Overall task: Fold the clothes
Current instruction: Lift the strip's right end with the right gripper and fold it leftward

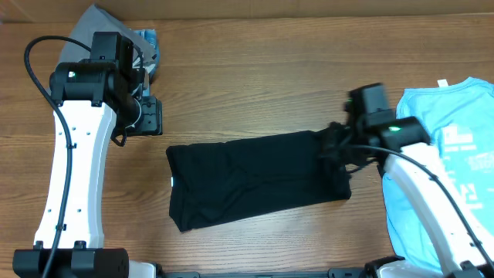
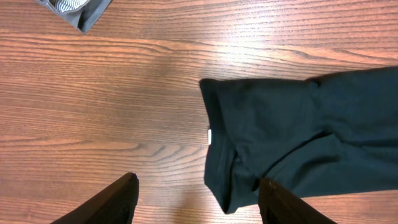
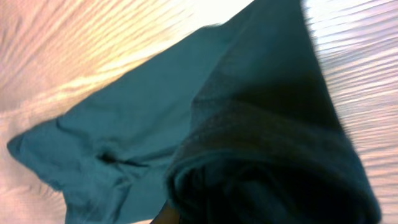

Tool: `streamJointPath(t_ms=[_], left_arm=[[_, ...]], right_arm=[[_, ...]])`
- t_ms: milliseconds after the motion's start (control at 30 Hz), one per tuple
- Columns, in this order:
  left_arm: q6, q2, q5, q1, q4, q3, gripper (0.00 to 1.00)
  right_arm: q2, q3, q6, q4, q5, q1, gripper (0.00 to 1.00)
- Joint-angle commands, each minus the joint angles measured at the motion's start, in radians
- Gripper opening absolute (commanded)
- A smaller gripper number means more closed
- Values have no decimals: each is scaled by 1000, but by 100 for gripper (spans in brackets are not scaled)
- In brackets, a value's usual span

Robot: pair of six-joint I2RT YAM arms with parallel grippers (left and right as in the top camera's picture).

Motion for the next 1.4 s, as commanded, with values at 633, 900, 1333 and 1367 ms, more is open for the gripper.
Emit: streamJointPath(t_ms=[633,900,1333,1367], left_arm=[[12,-26,-2,8,-8,25,65],[12,-26,-11,8,-7,25,70],[12,-26,-10,8,8,24,70],[12,-26,-10,8,7,24,70]], right_arm=[[221,-10,185,212,-29,353,44],[151,3,90,123,-5,225,48],[238,-136,268,233,-90,171,4],[256,-155,346,274,-140,189,4]])
